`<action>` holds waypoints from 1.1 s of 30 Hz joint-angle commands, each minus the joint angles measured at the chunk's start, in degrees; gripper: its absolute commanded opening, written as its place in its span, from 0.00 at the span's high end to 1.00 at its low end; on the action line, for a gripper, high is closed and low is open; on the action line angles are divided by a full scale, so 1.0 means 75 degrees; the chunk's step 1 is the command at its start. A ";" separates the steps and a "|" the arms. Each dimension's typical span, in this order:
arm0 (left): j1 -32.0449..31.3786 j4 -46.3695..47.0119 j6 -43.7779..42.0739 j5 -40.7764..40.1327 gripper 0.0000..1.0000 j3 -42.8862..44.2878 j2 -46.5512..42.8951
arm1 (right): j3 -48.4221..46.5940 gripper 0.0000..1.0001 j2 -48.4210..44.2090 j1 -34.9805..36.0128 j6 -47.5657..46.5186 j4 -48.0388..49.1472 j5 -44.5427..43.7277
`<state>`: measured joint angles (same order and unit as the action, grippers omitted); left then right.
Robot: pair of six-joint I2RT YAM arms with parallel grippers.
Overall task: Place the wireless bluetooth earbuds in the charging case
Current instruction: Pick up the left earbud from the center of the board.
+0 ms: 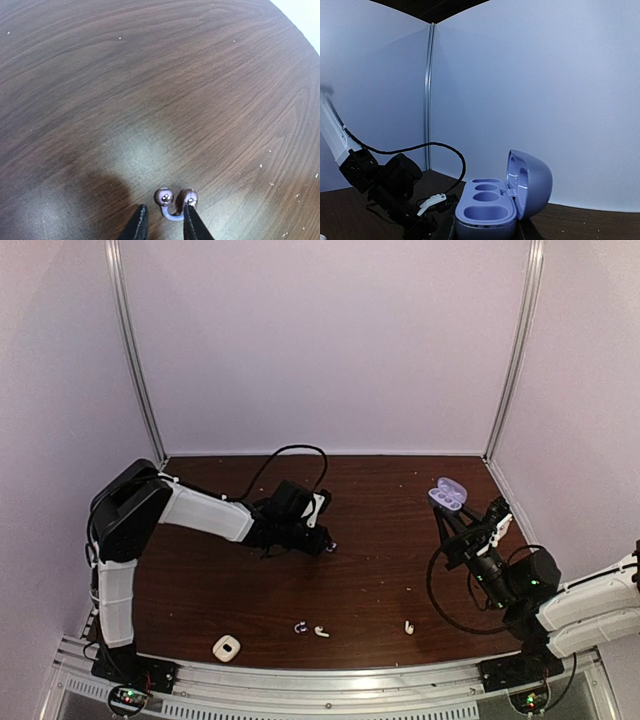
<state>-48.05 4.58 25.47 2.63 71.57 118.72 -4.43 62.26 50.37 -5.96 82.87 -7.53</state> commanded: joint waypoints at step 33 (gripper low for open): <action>-0.0156 0.0255 -0.0503 0.0408 0.78 0.0490 0.0296 | -0.0026 1.00 0.0031 -0.0028 0.0022 0.0119 0.0084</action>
<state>-48.97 5.91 22.46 5.10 73.14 119.33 -4.43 62.43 50.37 -5.98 82.89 -7.51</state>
